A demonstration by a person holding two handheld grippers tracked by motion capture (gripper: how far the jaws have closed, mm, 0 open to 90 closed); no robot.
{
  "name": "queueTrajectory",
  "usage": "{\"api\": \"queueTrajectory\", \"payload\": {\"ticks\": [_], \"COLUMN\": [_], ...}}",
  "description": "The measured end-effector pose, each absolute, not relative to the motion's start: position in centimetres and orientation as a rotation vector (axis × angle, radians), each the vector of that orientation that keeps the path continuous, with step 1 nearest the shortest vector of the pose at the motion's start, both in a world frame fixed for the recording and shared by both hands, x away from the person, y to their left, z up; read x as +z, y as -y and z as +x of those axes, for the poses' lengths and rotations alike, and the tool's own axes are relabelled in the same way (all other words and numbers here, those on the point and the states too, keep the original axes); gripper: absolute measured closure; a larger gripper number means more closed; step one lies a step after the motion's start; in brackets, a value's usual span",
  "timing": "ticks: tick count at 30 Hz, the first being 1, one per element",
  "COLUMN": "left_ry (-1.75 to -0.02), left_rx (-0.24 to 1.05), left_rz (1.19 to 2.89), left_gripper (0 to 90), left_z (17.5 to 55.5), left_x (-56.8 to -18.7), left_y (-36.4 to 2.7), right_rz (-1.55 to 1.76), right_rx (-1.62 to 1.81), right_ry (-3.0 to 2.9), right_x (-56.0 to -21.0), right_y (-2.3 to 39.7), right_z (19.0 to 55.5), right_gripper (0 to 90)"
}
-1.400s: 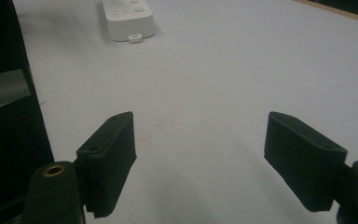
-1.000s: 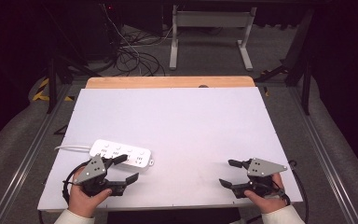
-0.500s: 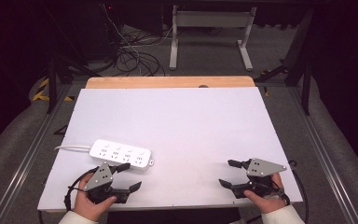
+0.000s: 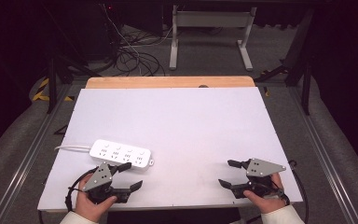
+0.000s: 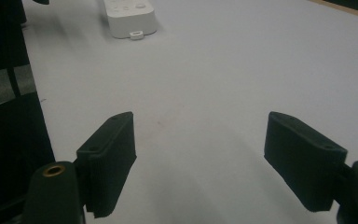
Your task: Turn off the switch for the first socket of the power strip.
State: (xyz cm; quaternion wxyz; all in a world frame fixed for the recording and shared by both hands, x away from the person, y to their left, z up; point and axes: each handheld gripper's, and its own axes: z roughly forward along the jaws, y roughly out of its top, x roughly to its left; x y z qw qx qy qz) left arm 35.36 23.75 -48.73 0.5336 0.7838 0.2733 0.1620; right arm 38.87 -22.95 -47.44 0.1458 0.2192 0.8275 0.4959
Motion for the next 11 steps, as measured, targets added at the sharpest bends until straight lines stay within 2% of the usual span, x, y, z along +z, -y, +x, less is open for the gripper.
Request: {"api": "queueTrajectory", "payload": {"ticks": [6,11], "left_ry": [-0.643,-0.627], "left_rx": [0.405,0.39], "left_rz": [1.865,1.855], "left_gripper": [24.2,20.0], "left_z": [35.25,35.07], "left_x": [-48.61,-48.46], "left_y": [-23.83,-23.94], "right_rz": [0.632,0.633], "right_rx": [1.429,1.429], "right_ry": [-2.383,-2.378], "right_x": [-47.48,-47.45], "right_y": [22.99,23.05], "right_z": [38.92,38.94], "right_gripper": [25.2,25.0]}}
